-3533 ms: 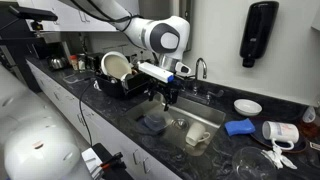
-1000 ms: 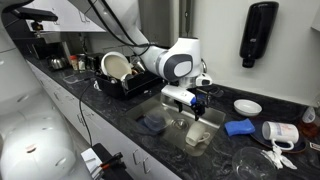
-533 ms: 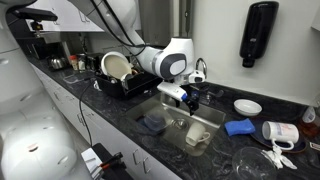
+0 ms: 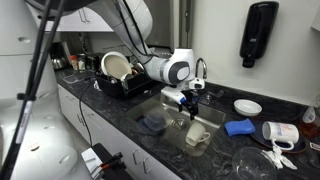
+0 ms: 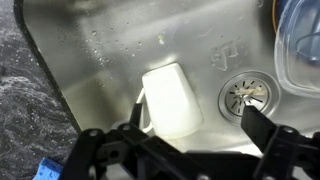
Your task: Put the cup upright
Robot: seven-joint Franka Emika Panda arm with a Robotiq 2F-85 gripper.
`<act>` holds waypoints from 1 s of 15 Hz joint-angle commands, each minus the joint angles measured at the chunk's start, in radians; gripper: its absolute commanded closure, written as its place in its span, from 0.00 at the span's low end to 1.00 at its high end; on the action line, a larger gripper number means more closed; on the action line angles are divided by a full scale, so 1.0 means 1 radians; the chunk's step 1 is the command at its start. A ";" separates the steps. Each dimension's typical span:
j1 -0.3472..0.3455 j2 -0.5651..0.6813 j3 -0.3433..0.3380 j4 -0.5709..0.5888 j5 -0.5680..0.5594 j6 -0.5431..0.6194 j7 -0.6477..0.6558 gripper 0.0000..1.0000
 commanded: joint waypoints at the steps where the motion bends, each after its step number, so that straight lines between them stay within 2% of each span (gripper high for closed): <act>1: -0.008 0.116 -0.021 0.087 -0.030 0.024 -0.052 0.00; 5: -0.040 0.199 -0.012 0.124 0.013 0.112 -0.216 0.00; 10: -0.110 0.306 0.055 0.164 0.124 0.205 -0.420 0.00; 12: -0.133 0.342 0.083 0.182 0.160 0.205 -0.467 0.00; 15: -0.131 0.390 0.080 0.211 0.155 0.188 -0.453 0.00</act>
